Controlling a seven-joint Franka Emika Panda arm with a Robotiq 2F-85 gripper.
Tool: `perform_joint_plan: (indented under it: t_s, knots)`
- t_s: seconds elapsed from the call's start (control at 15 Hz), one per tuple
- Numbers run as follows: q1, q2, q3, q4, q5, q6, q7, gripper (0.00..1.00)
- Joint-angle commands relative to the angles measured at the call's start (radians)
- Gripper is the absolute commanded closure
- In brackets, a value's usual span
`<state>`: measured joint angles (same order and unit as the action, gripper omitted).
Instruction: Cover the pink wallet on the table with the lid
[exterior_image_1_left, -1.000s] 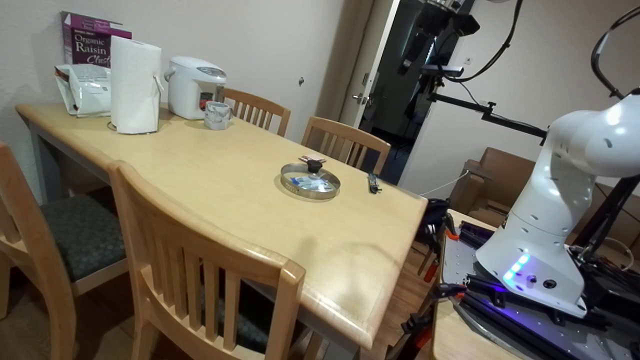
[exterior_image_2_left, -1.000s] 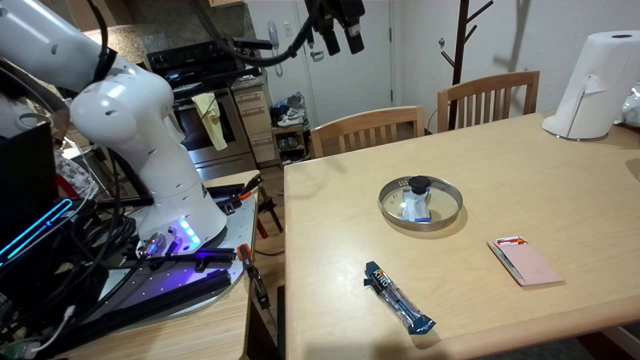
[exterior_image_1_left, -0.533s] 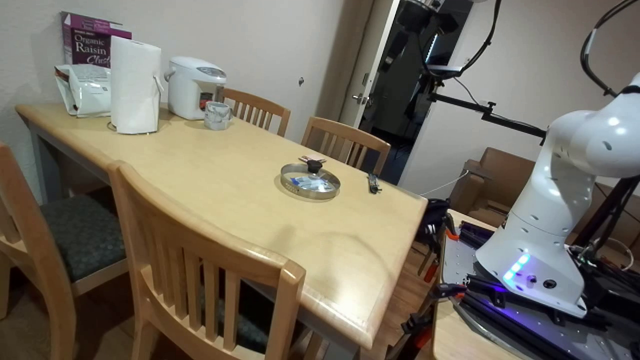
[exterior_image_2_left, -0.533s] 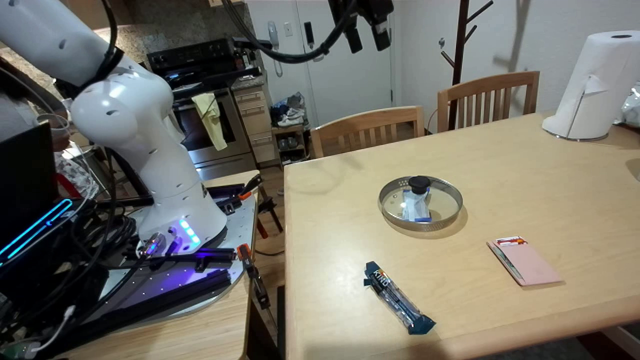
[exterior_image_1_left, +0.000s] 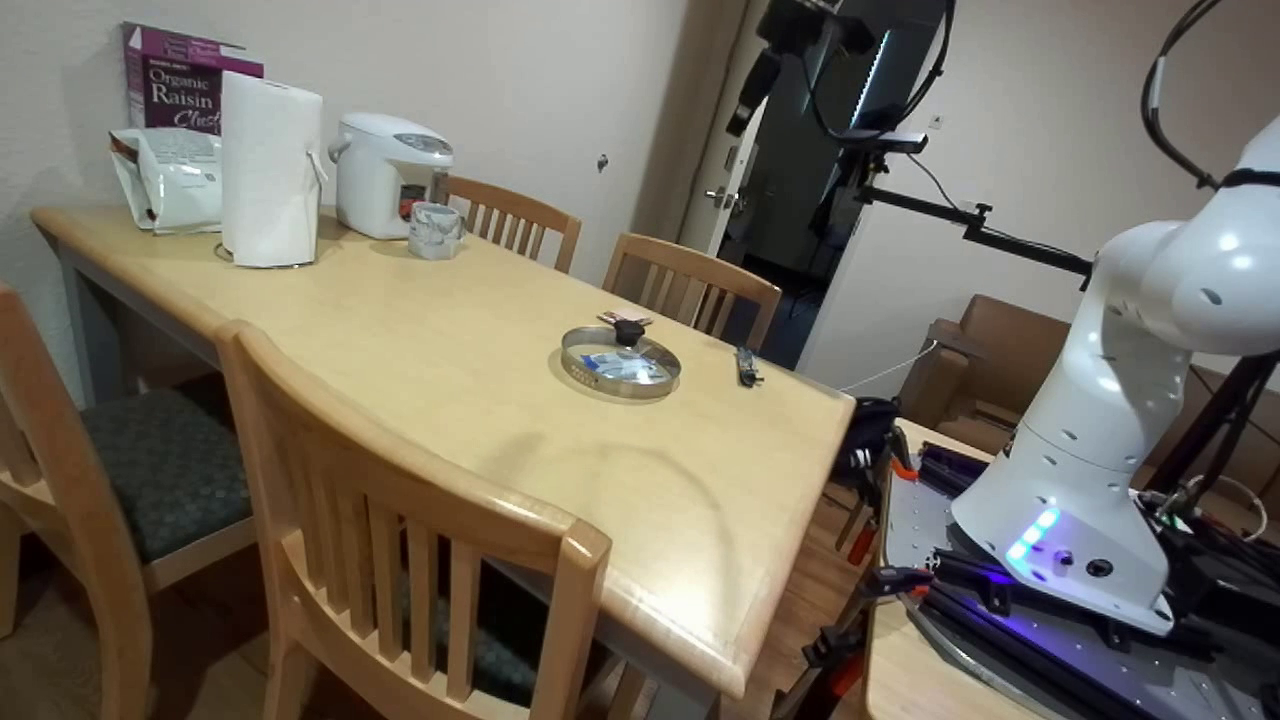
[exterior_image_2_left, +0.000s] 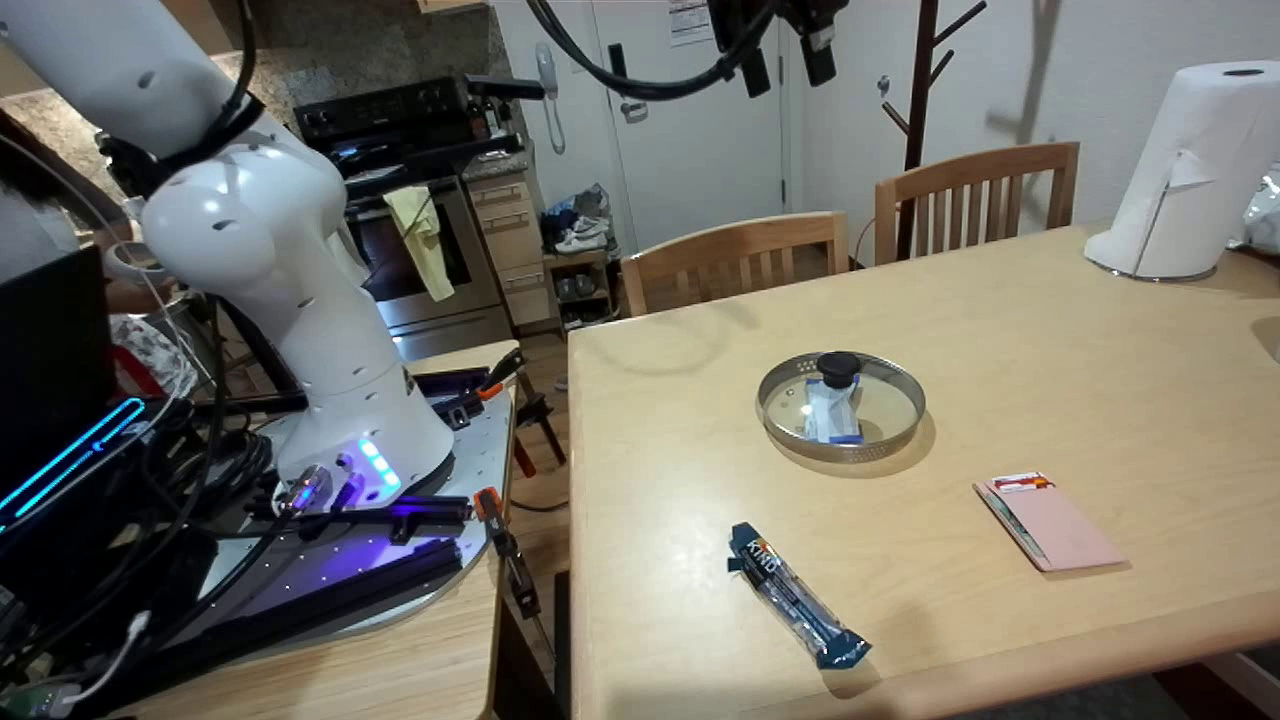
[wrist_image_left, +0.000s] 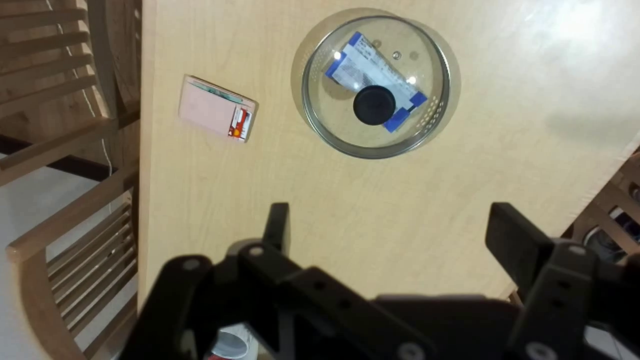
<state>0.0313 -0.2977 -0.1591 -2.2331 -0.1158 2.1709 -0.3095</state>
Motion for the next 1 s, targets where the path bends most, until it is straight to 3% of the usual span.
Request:
perform_joint_plan:
  t_s: [0.0, 0.73, 0.93]
  knots:
    - [-0.012, 0.090, 0.023, 0.050, 0.024, 0.038, -0.034, 0.00]
    - [-0.035, 0.190, 0.049, 0.084, -0.002, 0.127, 0.036, 0.00]
    - [-0.043, 0.199, 0.053, 0.074, -0.001, 0.223, 0.068, 0.00]
